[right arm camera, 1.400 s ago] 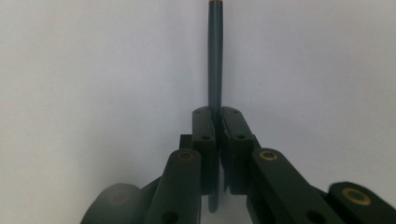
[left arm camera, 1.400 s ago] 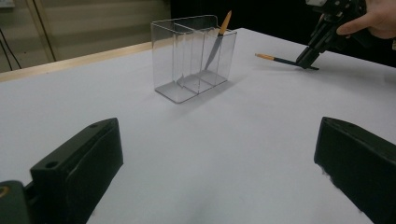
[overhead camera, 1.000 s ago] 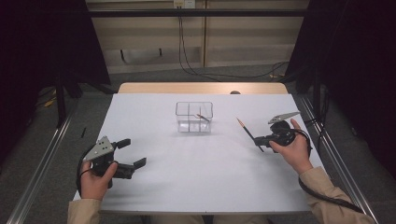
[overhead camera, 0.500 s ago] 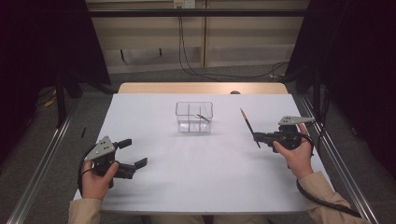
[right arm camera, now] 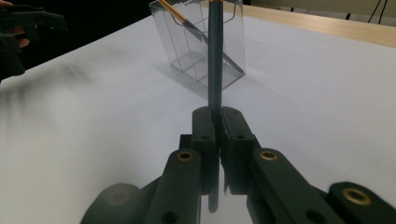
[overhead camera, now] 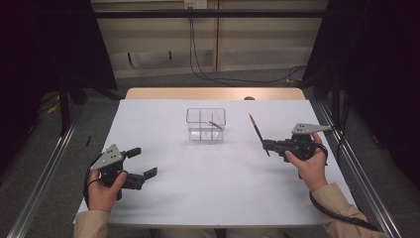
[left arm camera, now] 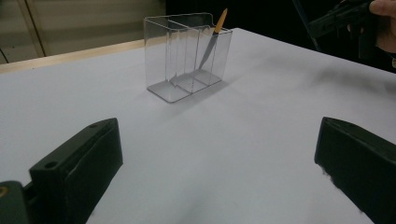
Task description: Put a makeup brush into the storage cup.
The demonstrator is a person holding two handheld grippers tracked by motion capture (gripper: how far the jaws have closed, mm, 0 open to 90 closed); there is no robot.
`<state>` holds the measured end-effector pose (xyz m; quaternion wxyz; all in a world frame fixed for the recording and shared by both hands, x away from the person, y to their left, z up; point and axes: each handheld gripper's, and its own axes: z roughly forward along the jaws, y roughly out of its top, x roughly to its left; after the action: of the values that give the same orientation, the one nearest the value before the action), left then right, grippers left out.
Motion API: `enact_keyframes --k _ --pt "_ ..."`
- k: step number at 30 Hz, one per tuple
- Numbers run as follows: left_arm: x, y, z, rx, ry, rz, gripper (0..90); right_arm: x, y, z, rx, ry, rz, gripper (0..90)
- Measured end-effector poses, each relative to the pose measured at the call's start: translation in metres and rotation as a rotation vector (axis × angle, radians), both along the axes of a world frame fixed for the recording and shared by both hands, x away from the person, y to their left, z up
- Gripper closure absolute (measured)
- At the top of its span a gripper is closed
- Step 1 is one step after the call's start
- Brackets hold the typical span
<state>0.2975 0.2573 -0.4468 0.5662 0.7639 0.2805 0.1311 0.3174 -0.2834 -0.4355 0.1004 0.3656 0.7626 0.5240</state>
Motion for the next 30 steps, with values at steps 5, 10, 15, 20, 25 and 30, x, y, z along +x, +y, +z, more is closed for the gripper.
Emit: enact_keyframes --k 5,10,15,20,25,30 --pt "0.001 -0.003 0.000 -0.011 0.003 0.001 0.7 -0.001 0.003 0.003 0.019 -0.016 0.015 85.0" --pt "0.003 -0.006 0.000 -0.022 0.004 -0.006 0.7 -0.003 0.009 0.007 0.043 -0.032 0.038 85.0" --pt "0.004 -0.009 0.001 -0.028 0.006 -0.007 0.7 -0.005 0.017 0.010 0.055 -0.046 0.067 85.0" --pt "0.007 -0.010 0.002 -0.032 0.004 -0.013 0.6 -0.006 0.023 0.013 0.058 -0.061 0.090 85.0" --pt "0.009 -0.013 0.003 -0.039 0.008 -0.014 0.6 -0.007 0.029 0.013 0.066 -0.062 0.113 84.9" --pt "0.010 -0.016 0.004 -0.042 0.006 -0.018 0.6 -0.008 0.035 0.013 0.073 -0.070 0.129 85.0"
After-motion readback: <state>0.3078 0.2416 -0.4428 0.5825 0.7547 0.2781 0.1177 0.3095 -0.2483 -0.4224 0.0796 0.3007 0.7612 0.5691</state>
